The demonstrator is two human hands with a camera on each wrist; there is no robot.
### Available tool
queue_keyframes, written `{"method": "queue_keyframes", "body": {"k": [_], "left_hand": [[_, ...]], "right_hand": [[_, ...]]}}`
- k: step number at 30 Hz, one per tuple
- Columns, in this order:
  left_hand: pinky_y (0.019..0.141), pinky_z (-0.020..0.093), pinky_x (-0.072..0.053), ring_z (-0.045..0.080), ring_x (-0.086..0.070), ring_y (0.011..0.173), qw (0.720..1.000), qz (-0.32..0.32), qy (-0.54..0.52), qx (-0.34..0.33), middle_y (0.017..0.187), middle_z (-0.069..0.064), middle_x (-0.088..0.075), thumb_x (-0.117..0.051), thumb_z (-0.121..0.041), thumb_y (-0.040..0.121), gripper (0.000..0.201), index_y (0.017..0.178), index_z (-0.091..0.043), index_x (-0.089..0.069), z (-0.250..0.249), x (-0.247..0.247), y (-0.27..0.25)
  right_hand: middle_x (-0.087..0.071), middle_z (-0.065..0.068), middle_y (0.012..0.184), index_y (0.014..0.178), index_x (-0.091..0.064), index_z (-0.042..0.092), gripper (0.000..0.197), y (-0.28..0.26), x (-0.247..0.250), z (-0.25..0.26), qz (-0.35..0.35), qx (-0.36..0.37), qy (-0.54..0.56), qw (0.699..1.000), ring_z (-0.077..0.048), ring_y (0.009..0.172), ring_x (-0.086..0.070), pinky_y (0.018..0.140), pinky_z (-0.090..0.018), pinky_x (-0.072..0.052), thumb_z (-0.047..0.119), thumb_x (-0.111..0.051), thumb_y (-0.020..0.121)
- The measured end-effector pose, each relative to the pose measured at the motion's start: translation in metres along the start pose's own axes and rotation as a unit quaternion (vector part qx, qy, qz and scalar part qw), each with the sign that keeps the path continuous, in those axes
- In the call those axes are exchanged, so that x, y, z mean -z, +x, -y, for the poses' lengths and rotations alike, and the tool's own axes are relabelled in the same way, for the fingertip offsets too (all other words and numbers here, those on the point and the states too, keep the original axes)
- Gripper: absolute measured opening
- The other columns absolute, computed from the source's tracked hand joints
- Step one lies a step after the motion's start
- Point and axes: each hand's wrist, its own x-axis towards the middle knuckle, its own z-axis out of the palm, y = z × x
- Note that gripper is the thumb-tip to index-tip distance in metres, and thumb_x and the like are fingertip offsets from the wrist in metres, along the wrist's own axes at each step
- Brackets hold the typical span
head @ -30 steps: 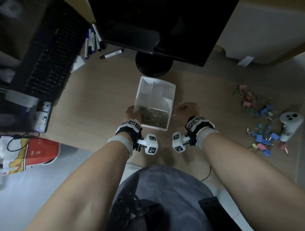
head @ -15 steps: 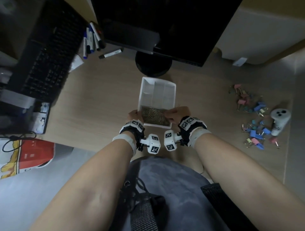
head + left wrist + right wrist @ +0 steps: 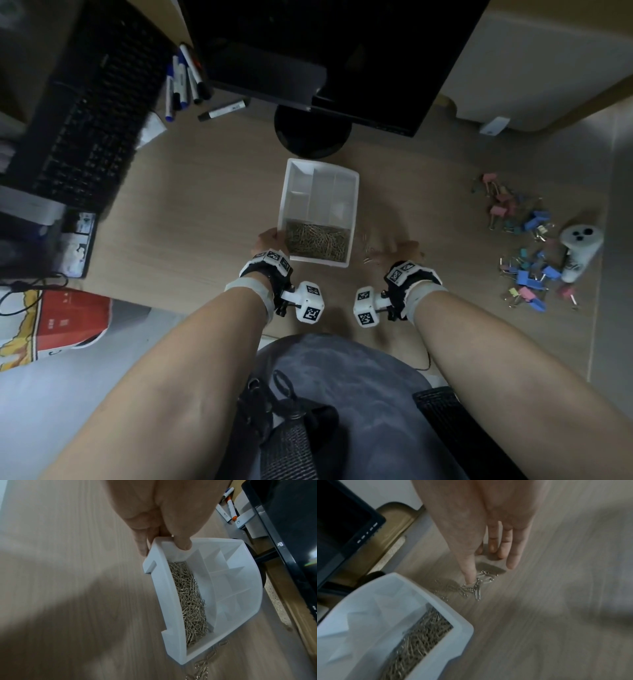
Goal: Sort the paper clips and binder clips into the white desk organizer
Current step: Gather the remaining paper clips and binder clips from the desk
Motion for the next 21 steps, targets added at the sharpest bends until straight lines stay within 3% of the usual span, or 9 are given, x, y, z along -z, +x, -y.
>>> {"method": "queue_keyframes", "body": {"k": [1,3,6,9,11,15,18,21], "left_hand": [[0.085,0.042,-0.052,0.039,-0.064,0.102,1.000,-0.006,-0.003,0.000,0.112,0.023,-0.067,-0.045,-0.028,0.098,0.035,0.117,-0.006,-0.065,0.001,0.000,-0.001],[0.081,0.040,-0.052,0.037,-0.065,0.100,1.000,-0.012,-0.007,-0.001,0.108,0.020,-0.069,-0.046,-0.030,0.097,0.035,0.116,-0.010,-0.067,0.003,0.000,-0.001],[0.065,0.026,-0.041,0.027,-0.058,0.075,1.000,0.014,-0.001,-0.014,0.087,0.010,-0.064,-0.044,-0.029,0.098,0.031,0.110,-0.010,-0.066,0.006,0.003,0.001],[0.052,0.023,-0.032,0.017,-0.045,0.059,0.999,0.026,-0.002,-0.019,0.065,0.000,-0.051,-0.046,-0.028,0.098,0.022,0.087,-0.016,-0.062,0.006,0.008,0.001],[0.055,0.025,-0.037,0.022,-0.049,0.064,0.999,0.035,-0.003,-0.022,0.062,-0.001,-0.053,-0.048,-0.029,0.095,0.023,0.081,-0.017,-0.061,0.008,0.011,0.002],[0.075,0.037,-0.053,0.024,-0.059,0.072,0.999,0.038,-0.021,-0.024,0.079,0.006,-0.063,-0.051,-0.035,0.094,0.020,0.096,-0.024,-0.068,0.012,0.012,0.004],[0.074,0.037,-0.054,0.026,-0.061,0.073,0.998,0.043,-0.021,-0.033,0.079,0.006,-0.064,-0.052,-0.036,0.093,0.023,0.097,-0.023,-0.070,0.015,0.012,0.008],[0.066,0.033,-0.049,0.025,-0.057,0.069,0.998,0.045,-0.026,-0.037,0.074,0.006,-0.062,-0.053,-0.035,0.094,0.021,0.085,-0.022,-0.067,0.019,0.013,0.012]], "right_hand": [[-0.042,-0.019,0.145,0.151,-0.024,0.002,0.116,-0.001,-0.003,0.003,0.004,-0.004,-0.009,1.000,-0.035,0.130,-0.048,0.104,-0.044,-0.046,0.050,-0.085,0.065],[-0.034,-0.019,0.148,0.152,-0.019,0.005,0.117,-0.006,-0.013,0.006,0.019,0.010,-0.010,1.000,-0.036,0.132,-0.046,0.103,-0.044,-0.046,0.043,-0.087,0.065],[-0.041,-0.015,0.141,0.144,-0.030,0.008,0.103,-0.015,-0.028,0.007,-0.006,0.032,-0.026,0.999,-0.033,0.128,-0.048,0.098,-0.043,-0.048,0.034,-0.089,0.064],[-0.049,-0.015,0.133,0.135,-0.040,0.005,0.086,-0.020,-0.040,0.006,-0.036,0.039,-0.013,0.999,-0.033,0.122,-0.053,0.096,-0.040,-0.048,0.028,-0.087,0.067],[-0.060,-0.013,0.122,0.120,-0.055,0.007,0.064,-0.021,-0.042,0.007,-0.073,0.040,0.038,0.996,-0.031,0.111,-0.062,0.091,-0.037,-0.053,0.031,-0.086,0.070],[-0.074,-0.010,0.097,0.096,-0.074,0.015,0.028,-0.020,-0.036,0.010,-0.061,0.019,0.055,0.996,-0.027,0.093,-0.071,0.075,-0.032,-0.057,0.033,-0.083,0.077],[-0.075,-0.011,0.094,0.096,-0.076,0.013,0.027,-0.021,-0.035,0.011,-0.039,0.017,0.039,0.998,-0.028,0.091,-0.072,0.068,-0.028,-0.053,0.038,-0.076,0.084],[-0.074,-0.012,0.093,0.096,-0.077,0.013,0.034,-0.026,-0.037,0.013,-0.030,0.009,0.048,0.998,-0.028,0.091,-0.071,0.065,-0.026,-0.047,0.045,-0.075,0.083]]}}
